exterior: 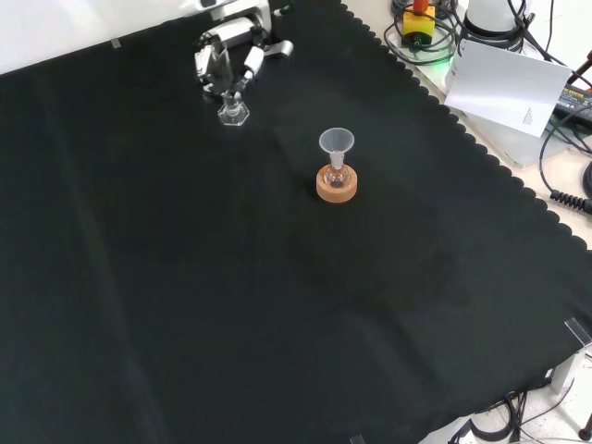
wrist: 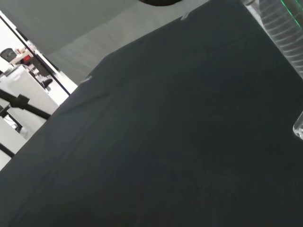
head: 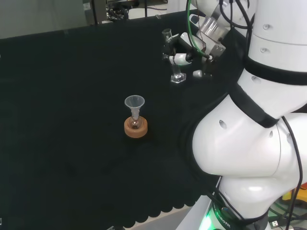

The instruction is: Pour the water from the graduated cylinder into the round-bottom flask.

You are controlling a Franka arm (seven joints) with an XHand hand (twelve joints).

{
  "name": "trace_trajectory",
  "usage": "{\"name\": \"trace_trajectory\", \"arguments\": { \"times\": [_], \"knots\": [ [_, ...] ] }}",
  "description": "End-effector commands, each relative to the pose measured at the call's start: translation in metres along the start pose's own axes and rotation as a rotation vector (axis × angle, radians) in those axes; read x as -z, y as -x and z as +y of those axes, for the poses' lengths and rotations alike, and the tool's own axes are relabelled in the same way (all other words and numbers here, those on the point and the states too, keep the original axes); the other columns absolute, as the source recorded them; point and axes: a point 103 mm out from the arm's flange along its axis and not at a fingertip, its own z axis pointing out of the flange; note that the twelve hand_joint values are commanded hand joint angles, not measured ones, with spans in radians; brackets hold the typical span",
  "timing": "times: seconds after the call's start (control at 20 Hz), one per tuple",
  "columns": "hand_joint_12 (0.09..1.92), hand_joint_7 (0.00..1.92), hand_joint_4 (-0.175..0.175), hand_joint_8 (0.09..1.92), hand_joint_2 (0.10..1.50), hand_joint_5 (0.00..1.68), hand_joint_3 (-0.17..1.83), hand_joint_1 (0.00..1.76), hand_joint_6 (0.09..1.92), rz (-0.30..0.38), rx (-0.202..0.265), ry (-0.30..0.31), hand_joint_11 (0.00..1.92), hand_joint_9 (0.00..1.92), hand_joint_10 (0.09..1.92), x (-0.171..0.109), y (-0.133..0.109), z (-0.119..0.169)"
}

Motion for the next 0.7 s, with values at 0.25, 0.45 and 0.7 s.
{"name": "trace_trajectory", "arguments": {
  "times": [0.25, 0.45, 0.7],
  "knots": [
    [0.7, 1.32, -0.175, 0.27, 1.1, 0.96, 0.07, 1.15, 1.06, -0.124, -0.003, -0.091, 1.31, 1.45, 0.09, 0.009, -0.049, -0.081],
    [0.69, 1.35, -0.175, 0.19, 0.93, 0.97, 0.43, 1.15, 1.11, -0.207, 0.007, -0.17, 1.32, 1.47, 0.09, 0.001, -0.061, -0.099],
    [0.69, 1.36, -0.175, 0.17, 0.87, 0.97, 0.54, 1.15, 1.14, -0.303, 0.028, -0.298, 1.32, 1.47, 0.09, -0.015, -0.06, -0.114]
  ]
}}
